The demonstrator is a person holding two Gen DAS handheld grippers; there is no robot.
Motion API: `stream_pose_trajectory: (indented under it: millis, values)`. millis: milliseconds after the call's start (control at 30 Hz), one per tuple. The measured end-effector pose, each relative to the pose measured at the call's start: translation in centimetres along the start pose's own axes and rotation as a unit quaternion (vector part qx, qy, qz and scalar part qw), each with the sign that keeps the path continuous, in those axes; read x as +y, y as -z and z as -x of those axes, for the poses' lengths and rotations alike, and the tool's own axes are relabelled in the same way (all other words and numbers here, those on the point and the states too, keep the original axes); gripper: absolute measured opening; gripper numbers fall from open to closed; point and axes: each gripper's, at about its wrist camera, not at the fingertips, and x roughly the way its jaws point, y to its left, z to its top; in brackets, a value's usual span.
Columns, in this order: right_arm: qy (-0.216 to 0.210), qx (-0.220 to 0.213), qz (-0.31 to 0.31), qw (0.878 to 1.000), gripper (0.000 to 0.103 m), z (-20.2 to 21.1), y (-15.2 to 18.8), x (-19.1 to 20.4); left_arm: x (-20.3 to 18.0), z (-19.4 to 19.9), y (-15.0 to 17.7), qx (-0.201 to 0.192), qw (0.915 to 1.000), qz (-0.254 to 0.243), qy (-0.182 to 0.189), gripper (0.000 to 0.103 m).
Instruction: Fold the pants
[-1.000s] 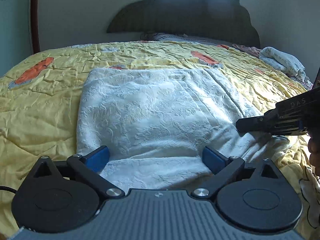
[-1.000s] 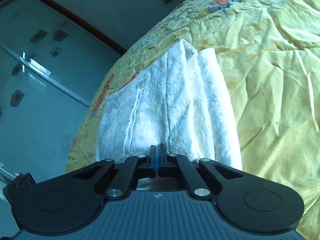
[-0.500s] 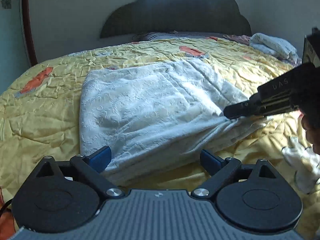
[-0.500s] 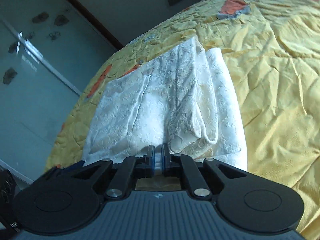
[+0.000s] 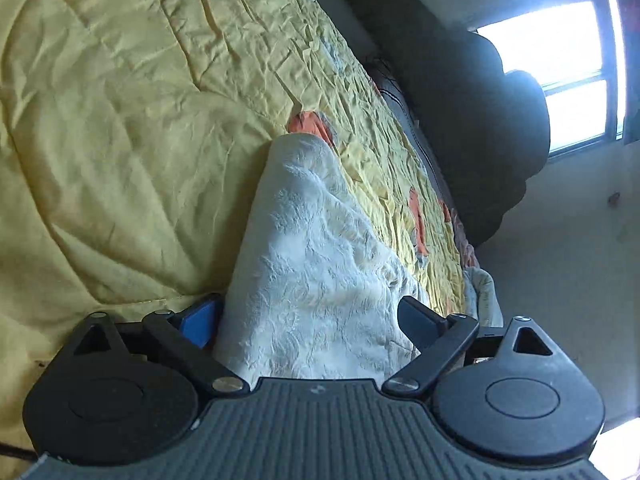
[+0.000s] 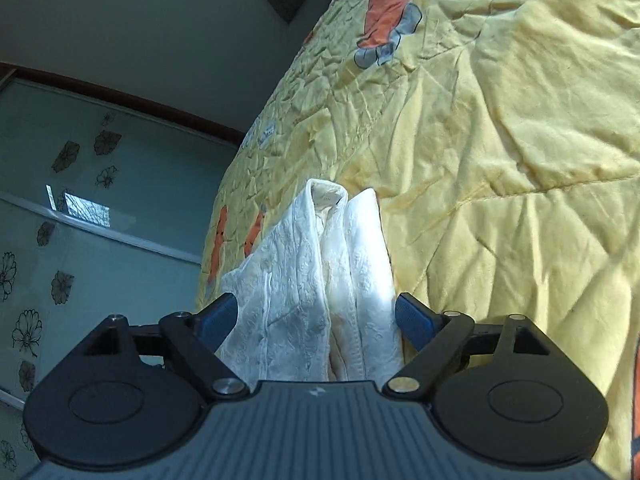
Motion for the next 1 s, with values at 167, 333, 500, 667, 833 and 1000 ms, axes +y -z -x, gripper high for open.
stream_pose_trajectory:
  millis: [167, 333, 500, 667, 833, 1000]
  values:
    - [-0.001, 0.022, 0.031, 0.999, 0.087, -2.3, -0.8, 1.2, -1.0, -1.6, -0.6, 0.001, 0.9997, -0.024, -0.003, 0.093]
    - [0.054, 0.030, 0.098, 0.993, 0.028, -3.7, -0.5, 2.8, -3.0, -2.9, -0.3, -0.029, 0.9868, -0.105, -0.120, 0.028]
    - [0.053, 0.013, 0.160, 0.986, 0.024, -3.5, 0.3, 5.5, -5.3, -2.6, 1.0, -0.052, 0.9678, -0.181, -0.167, 0.021]
    - [0.036, 0.019, 0.183, 0.982, 0.018, -4.3, -0.3, 6.2, -6.2, -1.7, 1.6, -0.062, 0.9549, -0.226, -0.182, 0.017]
    - [0.032, 0.022, 0.138, 0.990, 0.018, -5.2, -1.0, 3.2, -5.8, -2.7, 2.1, -0.061, 0.9463, -0.248, -0.198, 0.017]
    - [0.039, 0.017, 0.113, 0.993, 0.037, -4.6, -0.7, 2.6, -5.7, -2.6, 2.1, -0.059, 0.9462, -0.252, -0.195, 0.017]
